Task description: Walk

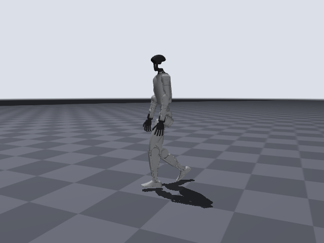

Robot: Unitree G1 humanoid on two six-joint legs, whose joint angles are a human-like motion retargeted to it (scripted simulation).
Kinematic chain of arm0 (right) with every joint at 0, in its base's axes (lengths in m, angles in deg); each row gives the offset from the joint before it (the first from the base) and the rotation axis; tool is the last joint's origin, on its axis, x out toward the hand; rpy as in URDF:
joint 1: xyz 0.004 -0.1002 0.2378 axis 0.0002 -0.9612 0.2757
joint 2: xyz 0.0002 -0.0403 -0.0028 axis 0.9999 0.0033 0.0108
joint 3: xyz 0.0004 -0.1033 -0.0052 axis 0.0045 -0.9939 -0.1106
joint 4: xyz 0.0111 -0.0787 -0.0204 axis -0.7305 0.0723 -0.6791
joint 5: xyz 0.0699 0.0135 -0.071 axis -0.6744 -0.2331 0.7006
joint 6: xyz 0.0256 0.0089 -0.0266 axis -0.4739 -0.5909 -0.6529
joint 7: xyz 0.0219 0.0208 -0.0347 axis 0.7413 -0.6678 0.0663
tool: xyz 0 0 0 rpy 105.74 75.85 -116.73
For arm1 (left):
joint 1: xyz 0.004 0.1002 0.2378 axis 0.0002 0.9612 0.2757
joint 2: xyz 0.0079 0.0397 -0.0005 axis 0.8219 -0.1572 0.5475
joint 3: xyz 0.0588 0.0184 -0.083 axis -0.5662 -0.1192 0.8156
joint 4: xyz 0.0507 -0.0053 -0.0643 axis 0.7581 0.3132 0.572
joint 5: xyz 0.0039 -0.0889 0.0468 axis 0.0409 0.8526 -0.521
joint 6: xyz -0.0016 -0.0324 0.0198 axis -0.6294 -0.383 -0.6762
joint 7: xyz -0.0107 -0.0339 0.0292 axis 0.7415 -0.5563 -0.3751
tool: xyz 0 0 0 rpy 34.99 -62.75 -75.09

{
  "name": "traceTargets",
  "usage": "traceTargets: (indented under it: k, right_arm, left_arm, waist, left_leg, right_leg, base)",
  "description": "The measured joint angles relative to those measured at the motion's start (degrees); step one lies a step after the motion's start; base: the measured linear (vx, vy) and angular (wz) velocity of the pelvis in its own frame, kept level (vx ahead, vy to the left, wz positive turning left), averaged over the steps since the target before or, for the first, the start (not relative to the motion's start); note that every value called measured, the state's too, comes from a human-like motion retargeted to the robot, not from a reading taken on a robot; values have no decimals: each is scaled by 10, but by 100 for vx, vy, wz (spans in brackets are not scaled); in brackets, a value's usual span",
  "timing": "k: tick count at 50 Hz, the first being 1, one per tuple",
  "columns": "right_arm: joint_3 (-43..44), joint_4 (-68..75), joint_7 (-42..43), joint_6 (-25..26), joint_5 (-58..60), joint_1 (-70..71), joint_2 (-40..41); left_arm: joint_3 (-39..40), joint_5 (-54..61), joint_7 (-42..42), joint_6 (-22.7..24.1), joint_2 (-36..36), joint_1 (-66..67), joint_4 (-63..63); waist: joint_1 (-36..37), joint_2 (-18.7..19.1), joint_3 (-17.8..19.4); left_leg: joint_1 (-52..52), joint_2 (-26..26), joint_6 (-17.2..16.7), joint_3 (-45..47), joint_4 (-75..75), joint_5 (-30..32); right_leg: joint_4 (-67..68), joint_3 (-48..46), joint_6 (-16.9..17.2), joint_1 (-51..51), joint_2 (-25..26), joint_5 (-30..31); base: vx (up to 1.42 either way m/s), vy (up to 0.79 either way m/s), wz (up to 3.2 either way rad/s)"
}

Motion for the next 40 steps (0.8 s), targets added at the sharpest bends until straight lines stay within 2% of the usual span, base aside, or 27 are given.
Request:
traceTargets:
  k: [3,5,7,10,13,17,20,25,30,33,37,40]
  right_arm:
    - [4,5,-11,4,-8,-2,-4]
    - [7,4,-12,4,-12,-4,-5]
    - [12,-1,-10,2,-16,0,-7]
    - [19,-13,-2,-3,-26,5,-8]
    - [24,-32,10,-9,-39,14,-8]
    - [30,-55,29,-17,-52,17,-3]
    - [35,-64,45,-21,-60,20,2]
    - [47,-66,65,-21,-63,25,10]
    - [62,-51,82,-18,-69,7,19]
    - [71,-33,87,-14,-76,0,21]
    - [73,-5,82,-12,-89,2,15]
    - [68,-1,76,-13,-94,0,10]
  left_arm:
    - [-3,-3,8,-1,4,-3,10]
    - [-5,-7,7,-1,9,-3,11]
    - [-4,-11,3,-3,15,-9,11]
    - [1,-11,-7,-3,25,-21,7]
    - [13,-4,-19,0,33,-40,-2]
    - [22,9,-40,11,37,-59,-22]
    - [25,16,-55,22,37,-73,-36]
    - [27,17,-73,37,31,-89,-52]
    - [22,10,-77,41,13,-70,-55]
    - [18,6,-67,37,0,-53,-42]
    - [6,-7,-40,33,-12,-34,-13]
    - [-7,-25,-22,29,-14,-21,-1]
  waist:
    - [-9,-14,-2]
    - [-18,-17,-4]
    - [-26,-15,-2]
    - [-40,-9,3]
    - [-56,7,16]
    - [-74,20,29]
    - [-82,32,39]
    - [-85,51,43]
    - [-83,58,29]
    - [-83,75,23]
    - [-86,117,20]
    - [-80,136,15]
  left_leg:
    - [39,-27,20,-5,-10,-24]
    - [62,-38,30,-9,-9,-45]
    - [92,-42,34,-17,-16,-62]
    - [141,-43,35,-30,-32,-83]
    - [200,-32,29,-49,-63,-98]
    - [263,-21,24,-72,-80,-127]
    - [306,-8,22,-87,-89,-148]
    - [350,13,21,-102,-86,-188]
    - [363,21,17,-102,-14,-230]
    - [357,36,-4,-112,63,-223]
    - [308,75,-69,-124,232,-135]
    - [246,102,-93,-113,351,-82]
  right_leg:
    - [114,-2,21,-45,-27,90]
    - [182,-13,15,-79,-47,112]
    - [230,-29,-5,-116,-67,100]
    - [259,-56,-40,-170,-94,48]
    - [223,-81,-58,-215,-94,13]
    - [113,-102,-48,-261,-79,10]
    - [-8,-107,-21,-279,-52,45]
    - [-228,-84,34,-281,4,143]
    - [-224,-56,48,-292,29,196]
    - [-186,-54,34,-284,51,203]
    - [-173,-71,-4,-256,95,176]
    - [-180,-75,-27,-237,116,146]
  base:
    - [57,11,12]
    - [55,12,12]
    - [53,12,8]
    - [51,11,11]
    - [50,9,17]
    - [48,6,29]
    - [49,4,24]
    - [50,0,12]
    - [55,-5,15]
    - [58,-9,20]
    - [54,-10,13]
    - [47,-9,2]
